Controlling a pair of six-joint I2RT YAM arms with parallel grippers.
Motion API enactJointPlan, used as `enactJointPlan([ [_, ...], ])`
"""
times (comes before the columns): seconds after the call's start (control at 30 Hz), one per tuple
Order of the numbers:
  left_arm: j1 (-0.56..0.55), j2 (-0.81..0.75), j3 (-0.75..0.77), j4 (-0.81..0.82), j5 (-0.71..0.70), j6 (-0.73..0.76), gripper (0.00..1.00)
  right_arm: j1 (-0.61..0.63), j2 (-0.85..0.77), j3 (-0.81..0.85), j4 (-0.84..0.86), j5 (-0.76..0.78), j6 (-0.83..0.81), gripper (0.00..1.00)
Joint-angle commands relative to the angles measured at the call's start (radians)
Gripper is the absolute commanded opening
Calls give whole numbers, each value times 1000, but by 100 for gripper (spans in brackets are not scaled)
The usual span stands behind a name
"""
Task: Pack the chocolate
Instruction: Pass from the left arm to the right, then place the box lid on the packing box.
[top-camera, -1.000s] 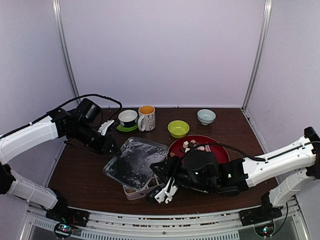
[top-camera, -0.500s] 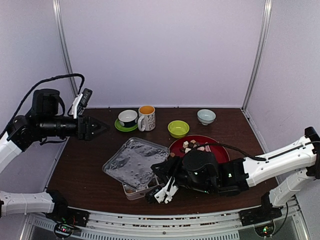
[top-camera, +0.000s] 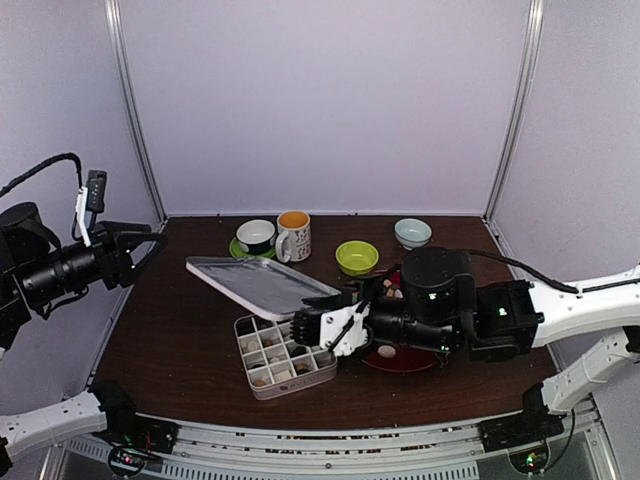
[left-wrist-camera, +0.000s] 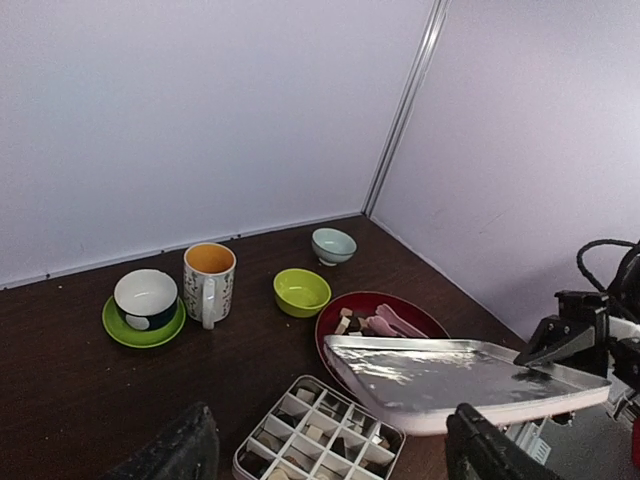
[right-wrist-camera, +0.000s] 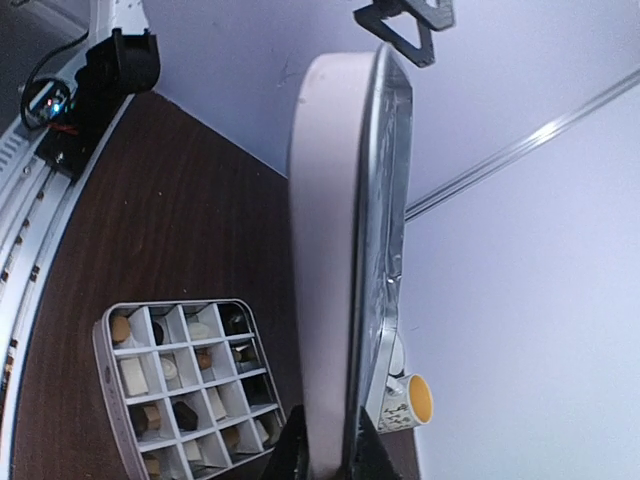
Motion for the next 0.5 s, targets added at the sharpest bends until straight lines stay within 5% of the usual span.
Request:
enactJointPlan([
  [0.0, -4, -18, -17, 31, -42, 27, 81, -57, -61, 19, -35, -111, 364, 4],
  [0.47, -4, 36, -111, 41, 82, -56, 79, -250, -80, 52, -128, -501, 957, 3],
])
